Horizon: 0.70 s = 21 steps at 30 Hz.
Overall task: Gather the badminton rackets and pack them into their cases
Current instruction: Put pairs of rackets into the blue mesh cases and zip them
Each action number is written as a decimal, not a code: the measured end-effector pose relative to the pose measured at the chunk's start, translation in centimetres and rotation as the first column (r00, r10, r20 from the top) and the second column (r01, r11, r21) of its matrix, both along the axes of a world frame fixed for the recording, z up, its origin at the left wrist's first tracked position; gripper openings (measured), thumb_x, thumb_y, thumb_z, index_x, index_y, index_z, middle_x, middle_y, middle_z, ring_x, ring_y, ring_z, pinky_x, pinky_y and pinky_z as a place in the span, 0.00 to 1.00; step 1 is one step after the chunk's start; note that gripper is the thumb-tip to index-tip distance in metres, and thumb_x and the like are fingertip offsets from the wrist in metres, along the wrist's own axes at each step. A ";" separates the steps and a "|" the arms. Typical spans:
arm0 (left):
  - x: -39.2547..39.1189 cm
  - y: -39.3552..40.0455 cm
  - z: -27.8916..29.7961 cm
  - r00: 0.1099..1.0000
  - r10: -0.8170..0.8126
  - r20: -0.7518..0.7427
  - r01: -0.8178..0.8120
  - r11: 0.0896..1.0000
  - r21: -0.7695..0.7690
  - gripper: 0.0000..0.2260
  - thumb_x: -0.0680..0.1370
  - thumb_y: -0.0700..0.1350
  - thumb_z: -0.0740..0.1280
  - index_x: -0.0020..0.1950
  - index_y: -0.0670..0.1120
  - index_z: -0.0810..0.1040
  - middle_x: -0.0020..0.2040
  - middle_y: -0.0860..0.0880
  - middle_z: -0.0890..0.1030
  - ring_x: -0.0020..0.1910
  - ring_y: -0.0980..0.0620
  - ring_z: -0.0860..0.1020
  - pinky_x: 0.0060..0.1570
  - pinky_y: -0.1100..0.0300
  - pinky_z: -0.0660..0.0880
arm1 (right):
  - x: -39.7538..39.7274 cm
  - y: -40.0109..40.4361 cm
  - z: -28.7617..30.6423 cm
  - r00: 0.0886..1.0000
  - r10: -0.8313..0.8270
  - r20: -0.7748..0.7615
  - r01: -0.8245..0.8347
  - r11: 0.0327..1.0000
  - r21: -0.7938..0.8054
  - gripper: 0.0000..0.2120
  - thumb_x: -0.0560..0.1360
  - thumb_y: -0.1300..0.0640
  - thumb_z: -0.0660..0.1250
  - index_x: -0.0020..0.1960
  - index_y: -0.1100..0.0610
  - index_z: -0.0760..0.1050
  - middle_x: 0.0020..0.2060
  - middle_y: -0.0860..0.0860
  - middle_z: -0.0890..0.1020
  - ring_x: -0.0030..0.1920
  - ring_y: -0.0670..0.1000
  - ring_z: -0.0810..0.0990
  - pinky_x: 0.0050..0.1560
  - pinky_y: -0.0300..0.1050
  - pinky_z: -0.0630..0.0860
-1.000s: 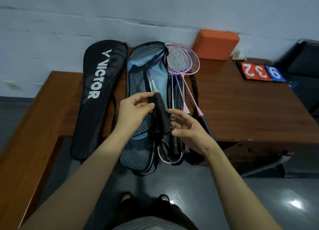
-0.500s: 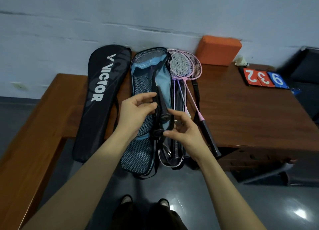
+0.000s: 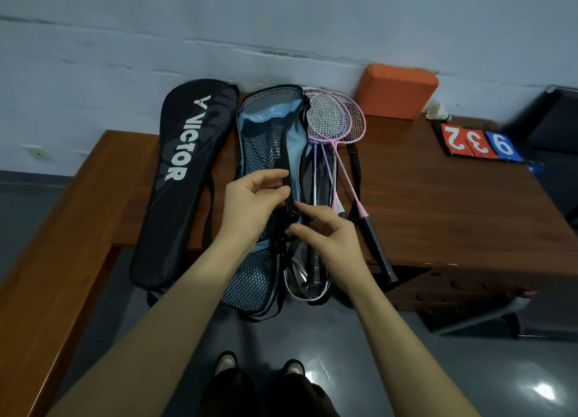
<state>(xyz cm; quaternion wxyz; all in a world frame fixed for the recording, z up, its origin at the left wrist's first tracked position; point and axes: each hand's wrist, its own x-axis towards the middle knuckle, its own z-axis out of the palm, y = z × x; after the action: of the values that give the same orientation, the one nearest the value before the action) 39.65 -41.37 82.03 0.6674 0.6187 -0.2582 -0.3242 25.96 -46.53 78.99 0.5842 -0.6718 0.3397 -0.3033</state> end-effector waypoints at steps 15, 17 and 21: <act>-3.1 -3.1 -2.4 0.974 -0.098 0.205 0.089 0.995 0.050 0.14 0.73 0.37 0.69 0.57 0.49 0.78 0.47 0.50 0.80 0.43 0.58 0.80 0.45 0.67 0.76 | -3.1 -3.7 -0.9 0.987 -0.152 0.060 0.146 0.985 0.089 0.09 0.72 0.64 0.70 0.51 0.58 0.80 0.39 0.51 0.79 0.42 0.47 0.77 0.47 0.40 0.75; -4.0 -3.8 -4.3 0.912 -0.204 0.355 0.169 0.977 0.126 0.16 0.76 0.39 0.66 0.62 0.51 0.74 0.50 0.52 0.80 0.49 0.59 0.78 0.51 0.69 0.73 | -4.3 -4.6 -1.4 0.982 -0.179 0.057 0.170 0.977 0.126 0.07 0.73 0.63 0.69 0.51 0.60 0.80 0.41 0.54 0.82 0.43 0.48 0.79 0.49 0.43 0.77; -5.8 -5.2 -8.3 0.830 -0.431 0.354 0.344 0.896 0.282 0.19 0.78 0.40 0.62 0.67 0.54 0.69 0.59 0.54 0.78 0.60 0.58 0.74 0.63 0.57 0.70 | -6.5 -6.5 -3.7 0.974 -0.200 -0.101 0.212 0.969 0.125 0.09 0.69 0.63 0.74 0.47 0.59 0.78 0.33 0.51 0.75 0.34 0.45 0.73 0.39 0.38 0.72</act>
<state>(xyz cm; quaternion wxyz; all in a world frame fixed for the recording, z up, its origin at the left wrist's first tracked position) 33.85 -46.56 73.75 0.4508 0.6724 -0.4771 -0.3421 19.48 -53.06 75.29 0.5782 -0.6043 0.4528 -0.3090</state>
